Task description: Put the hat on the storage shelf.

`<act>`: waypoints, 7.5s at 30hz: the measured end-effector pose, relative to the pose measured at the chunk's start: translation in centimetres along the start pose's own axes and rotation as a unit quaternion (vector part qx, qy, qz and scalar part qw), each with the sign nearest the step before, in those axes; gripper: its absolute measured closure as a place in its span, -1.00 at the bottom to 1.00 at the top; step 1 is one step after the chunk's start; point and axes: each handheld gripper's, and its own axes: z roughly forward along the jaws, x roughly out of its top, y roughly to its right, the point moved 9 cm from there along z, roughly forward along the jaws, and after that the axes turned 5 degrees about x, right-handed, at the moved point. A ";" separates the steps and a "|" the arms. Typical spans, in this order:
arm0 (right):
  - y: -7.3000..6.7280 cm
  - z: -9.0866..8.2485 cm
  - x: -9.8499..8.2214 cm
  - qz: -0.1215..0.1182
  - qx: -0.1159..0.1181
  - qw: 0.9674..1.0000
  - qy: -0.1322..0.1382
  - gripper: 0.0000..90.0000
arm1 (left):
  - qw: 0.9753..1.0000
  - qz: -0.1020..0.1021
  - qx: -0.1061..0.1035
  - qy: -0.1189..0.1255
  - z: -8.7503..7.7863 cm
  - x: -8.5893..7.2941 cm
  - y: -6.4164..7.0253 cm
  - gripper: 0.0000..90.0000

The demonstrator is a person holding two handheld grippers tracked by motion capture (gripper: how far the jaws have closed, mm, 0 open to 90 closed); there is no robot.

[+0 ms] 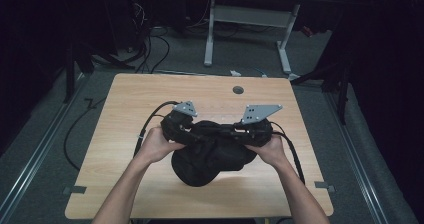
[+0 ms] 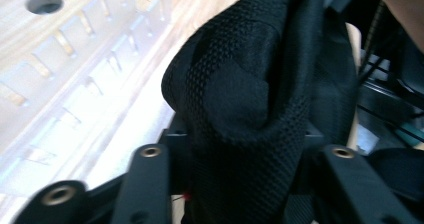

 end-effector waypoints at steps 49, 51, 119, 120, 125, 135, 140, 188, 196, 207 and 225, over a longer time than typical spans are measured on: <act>2.9 -1.4 -16.1 0.227 -0.182 0.956 0.019 -0.14 | 0.975 -0.079 0.065 0.199 -7.4 5.9 -3.4 0.90; 3.3 -1.1 -17.3 0.238 -0.200 0.950 0.008 -0.14 | 0.972 -0.083 0.070 0.210 -7.7 6.2 -3.6 0.90; 4.5 -0.2 -21.2 0.251 -0.274 0.924 -0.091 -0.27 | 0.890 -0.116 0.234 0.374 -5.9 13.3 -12.3 0.90; 4.5 -0.2 -21.2 0.251 -0.274 0.924 -0.091 -0.27 | 0.889 -0.117 0.235 0.374 -5.8 13.3 -12.3 0.90; 4.5 -0.2 -21.2 0.251 -0.274 0.924 -0.091 -0.27 | 0.889 -0.119 0.237 0.374 -5.2 13.2 -12.4 0.90; 4.5 -0.2 -21.2 0.251 -0.274 0.924 -0.091 -0.27 | 0.886 -0.115 0.249 0.373 -4.6 13.1 -12.9 0.90; 4.5 -0.2 -21.2 0.253 -0.274 0.924 -0.090 -0.27 | 0.883 -0.116 0.254 0.377 -4.4 13.2 -13.0 0.90; 4.4 -0.1 -21.2 0.253 -0.273 0.924 -0.090 -0.27 | 0.867 -0.108 0.298 0.384 -3.0 13.2 -13.2 0.90; 4.4 -0.1 -21.2 0.251 -0.273 0.924 -0.090 -0.27 | 0.863 -0.114 0.306 0.386 -2.6 12.9 -13.6 0.89; 4.4 -0.1 -21.2 0.251 -0.273 0.924 -0.090 -0.27 | 0.865 -0.119 0.303 0.381 -2.1 12.3 -13.9 0.89; 4.4 -0.1 -21.2 0.251 -0.273 0.924 -0.090 -0.27 | 0.869 -0.124 0.301 0.372 -1.3 11.2 -14.7 0.88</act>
